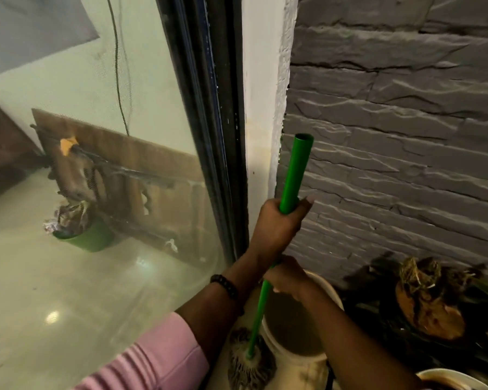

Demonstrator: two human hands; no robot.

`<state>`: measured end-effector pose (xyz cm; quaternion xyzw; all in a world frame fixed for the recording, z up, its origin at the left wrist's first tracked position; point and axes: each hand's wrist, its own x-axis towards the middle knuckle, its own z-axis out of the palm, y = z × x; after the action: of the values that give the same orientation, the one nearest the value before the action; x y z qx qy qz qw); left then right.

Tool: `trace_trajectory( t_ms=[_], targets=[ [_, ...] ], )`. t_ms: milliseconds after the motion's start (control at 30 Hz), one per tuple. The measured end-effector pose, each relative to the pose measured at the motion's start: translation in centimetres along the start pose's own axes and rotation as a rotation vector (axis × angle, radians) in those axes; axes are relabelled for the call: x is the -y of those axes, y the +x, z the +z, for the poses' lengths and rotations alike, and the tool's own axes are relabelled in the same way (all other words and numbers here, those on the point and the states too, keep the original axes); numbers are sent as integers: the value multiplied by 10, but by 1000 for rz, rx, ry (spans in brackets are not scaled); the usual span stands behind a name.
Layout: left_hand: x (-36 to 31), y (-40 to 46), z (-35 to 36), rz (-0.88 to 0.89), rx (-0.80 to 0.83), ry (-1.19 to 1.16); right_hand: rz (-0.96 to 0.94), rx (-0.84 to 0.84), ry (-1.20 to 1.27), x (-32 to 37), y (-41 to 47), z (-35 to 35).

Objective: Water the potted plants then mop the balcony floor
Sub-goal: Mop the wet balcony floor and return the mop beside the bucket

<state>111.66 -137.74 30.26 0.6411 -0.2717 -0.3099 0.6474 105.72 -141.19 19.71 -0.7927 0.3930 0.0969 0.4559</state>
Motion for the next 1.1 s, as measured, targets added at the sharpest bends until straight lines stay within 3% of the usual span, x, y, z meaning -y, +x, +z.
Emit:
trace_trajectory(
  t_ms=[267, 433, 600, 767, 867, 1100],
  targets=[
    [-26, 13, -34, 62, -128, 62, -133, -82, 9, 36, 25, 7],
    [2, 7, -38, -19, -55, 134, -75, -103, -29, 9, 33, 49],
    [-14, 15, -30, -68, 22, 151, 52, -110, 103, 9, 28, 38],
    [-1, -6, -14, -91, 236, 151, 105, -39, 160, -14, 1, 39],
    [1, -17, -4, -88, 316, 166, 52, -59, 37, -21, -7, 35],
    [-16, -13, -25, 21, 292, 185, -67, -175, 176, -2, 4, 14]
  ],
)
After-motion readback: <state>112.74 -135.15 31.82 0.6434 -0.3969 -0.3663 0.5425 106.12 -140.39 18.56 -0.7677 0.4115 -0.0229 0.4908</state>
